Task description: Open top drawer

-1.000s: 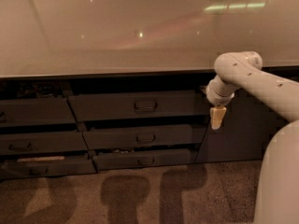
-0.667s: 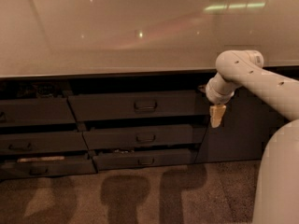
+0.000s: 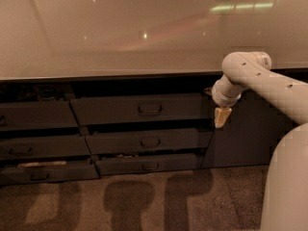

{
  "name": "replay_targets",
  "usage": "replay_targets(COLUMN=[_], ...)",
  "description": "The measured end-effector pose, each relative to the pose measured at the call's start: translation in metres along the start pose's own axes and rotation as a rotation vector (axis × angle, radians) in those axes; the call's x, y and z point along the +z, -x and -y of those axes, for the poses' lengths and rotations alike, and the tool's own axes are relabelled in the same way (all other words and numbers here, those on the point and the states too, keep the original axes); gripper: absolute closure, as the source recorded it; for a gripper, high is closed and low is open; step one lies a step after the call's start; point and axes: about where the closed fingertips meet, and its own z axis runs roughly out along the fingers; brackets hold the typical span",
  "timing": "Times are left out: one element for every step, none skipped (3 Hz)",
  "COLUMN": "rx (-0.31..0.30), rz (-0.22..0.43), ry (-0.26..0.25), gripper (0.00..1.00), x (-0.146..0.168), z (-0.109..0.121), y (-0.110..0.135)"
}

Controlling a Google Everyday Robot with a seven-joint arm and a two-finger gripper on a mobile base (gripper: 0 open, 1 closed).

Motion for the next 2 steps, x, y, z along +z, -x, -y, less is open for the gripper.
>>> replay_targets(rx=[0.0,0.0], rz=[0.0,0.0], ry=[0.0,0.0], gripper=[0.4,0.64], x=[0.0,0.0001], z=[0.0,0.0], y=[0.0,0.0])
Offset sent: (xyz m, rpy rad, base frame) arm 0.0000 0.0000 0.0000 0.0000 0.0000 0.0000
